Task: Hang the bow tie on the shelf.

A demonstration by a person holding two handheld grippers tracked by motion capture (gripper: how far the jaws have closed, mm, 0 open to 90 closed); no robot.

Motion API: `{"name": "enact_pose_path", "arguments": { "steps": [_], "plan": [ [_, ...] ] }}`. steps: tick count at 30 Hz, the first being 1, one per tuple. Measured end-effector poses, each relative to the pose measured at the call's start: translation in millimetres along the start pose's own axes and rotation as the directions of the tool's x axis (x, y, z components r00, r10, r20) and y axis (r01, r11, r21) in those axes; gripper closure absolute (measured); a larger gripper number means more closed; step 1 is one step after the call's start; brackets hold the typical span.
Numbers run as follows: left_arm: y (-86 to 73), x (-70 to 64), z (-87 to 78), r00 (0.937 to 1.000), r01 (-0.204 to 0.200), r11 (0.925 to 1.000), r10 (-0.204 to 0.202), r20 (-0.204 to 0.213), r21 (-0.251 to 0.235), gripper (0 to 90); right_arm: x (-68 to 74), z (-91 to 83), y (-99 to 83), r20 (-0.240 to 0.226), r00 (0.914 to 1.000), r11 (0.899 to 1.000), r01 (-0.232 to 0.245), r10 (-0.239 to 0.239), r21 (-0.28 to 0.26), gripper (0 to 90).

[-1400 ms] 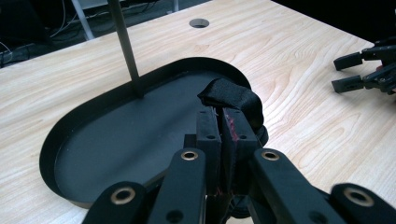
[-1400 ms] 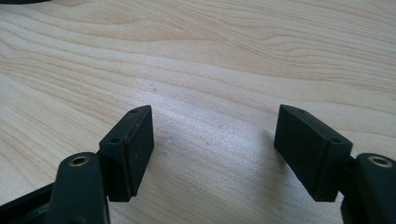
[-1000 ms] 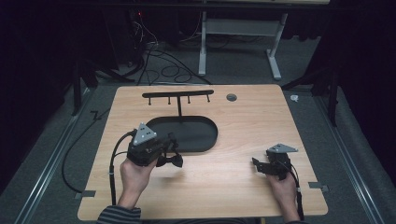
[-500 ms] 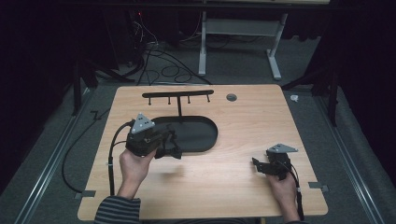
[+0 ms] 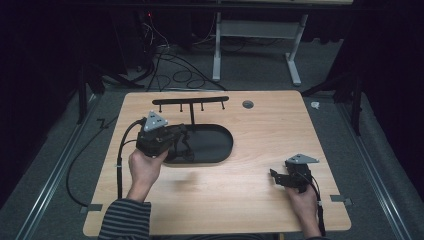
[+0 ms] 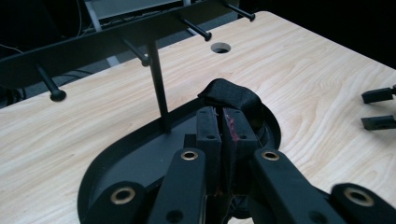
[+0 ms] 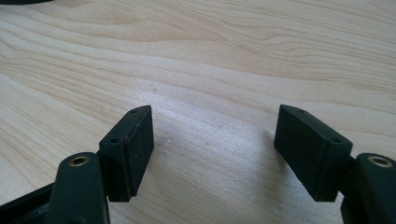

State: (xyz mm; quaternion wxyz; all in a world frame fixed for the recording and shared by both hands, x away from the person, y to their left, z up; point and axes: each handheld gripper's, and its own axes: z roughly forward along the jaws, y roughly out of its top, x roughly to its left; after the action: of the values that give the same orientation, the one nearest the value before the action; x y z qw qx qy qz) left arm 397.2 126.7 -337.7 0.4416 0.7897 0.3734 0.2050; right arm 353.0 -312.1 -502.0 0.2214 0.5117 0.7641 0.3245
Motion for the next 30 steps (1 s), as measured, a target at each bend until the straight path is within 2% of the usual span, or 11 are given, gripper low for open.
{"name": "enact_pose_path", "arguments": {
  "steps": [16, 22, 30],
  "plan": [
    [24.4, 16.6, 18.9, 0.9989, 0.021, 0.9994, -0.020, -0.043, 0.027, 86.3, -0.2, -0.1, -0.1, -0.002, 1.0000, 1.000, 0.001, -0.001, 0.000, 29.5],
    [35.5, 23.5, 28.4, 0.9971, 0.019, 0.9989, -0.015, -0.074, 0.044, 86.3, -0.3, -0.2, -0.2, -0.003, 1.0000, 1.000, 0.007, -0.007, -0.001, 29.6],
    [41.3, 28.7, 34.9, 0.9940, 0.019, 0.9985, -0.013, -0.109, 0.051, 86.3, -0.4, -0.2, -0.2, -0.003, 1.0000, 1.000, 0.006, -0.006, -0.001, 29.5]
  ]
}}
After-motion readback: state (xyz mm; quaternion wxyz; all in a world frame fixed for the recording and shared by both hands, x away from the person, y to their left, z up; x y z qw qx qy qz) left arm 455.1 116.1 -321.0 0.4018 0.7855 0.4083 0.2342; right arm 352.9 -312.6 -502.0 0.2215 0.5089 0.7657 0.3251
